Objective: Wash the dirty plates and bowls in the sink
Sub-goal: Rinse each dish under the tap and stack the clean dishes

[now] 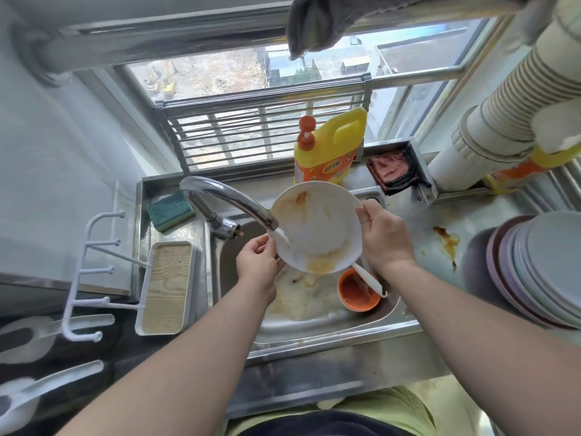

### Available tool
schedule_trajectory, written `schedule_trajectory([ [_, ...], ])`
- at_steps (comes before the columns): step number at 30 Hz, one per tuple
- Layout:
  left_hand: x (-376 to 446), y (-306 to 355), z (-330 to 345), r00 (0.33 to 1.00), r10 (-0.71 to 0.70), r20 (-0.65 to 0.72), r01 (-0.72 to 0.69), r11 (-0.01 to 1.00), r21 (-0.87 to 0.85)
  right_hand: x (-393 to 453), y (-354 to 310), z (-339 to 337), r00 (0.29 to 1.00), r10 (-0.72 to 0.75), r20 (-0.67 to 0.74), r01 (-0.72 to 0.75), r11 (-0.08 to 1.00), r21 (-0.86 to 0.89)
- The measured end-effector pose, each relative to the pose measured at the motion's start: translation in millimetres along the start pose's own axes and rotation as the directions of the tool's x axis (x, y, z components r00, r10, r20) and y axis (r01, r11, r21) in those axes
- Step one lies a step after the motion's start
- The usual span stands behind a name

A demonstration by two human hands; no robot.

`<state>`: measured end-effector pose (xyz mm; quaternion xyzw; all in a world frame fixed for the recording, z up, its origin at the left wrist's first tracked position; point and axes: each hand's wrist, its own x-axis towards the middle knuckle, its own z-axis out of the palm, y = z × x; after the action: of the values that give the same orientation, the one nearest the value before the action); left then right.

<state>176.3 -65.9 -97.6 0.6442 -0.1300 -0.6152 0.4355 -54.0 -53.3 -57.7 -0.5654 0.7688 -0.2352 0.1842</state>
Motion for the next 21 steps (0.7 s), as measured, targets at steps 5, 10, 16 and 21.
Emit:
schedule_trajectory([
  [5, -7.9, -6.6, 10.4, 0.999, -0.026, 0.035, 0.025, 0.999, 0.034, -7.0, 14.0, -12.5, 0.998, 0.058, -0.022, -0.058, 0.998, -0.006],
  [10, -13.7, -9.6, 7.8, 0.998, -0.04, 0.056, 0.036, 0.997, 0.069, -17.0, 22.1, -9.9, 0.995, 0.104, -0.001, -0.104, 0.994, -0.011],
  [16, -15.6, -12.9, -10.3, 0.998, -0.064, 0.024, 0.061, 0.991, 0.121, -34.9, 21.3, 3.9, 0.981, 0.175, 0.083, -0.178, 0.984, 0.023],
  [21, -17.1, -10.4, -23.9, 0.998, -0.068, -0.012, 0.069, 0.986, 0.152, -44.0, 16.1, 14.6, 0.964, 0.22, 0.147, -0.224, 0.974, 0.014],
])
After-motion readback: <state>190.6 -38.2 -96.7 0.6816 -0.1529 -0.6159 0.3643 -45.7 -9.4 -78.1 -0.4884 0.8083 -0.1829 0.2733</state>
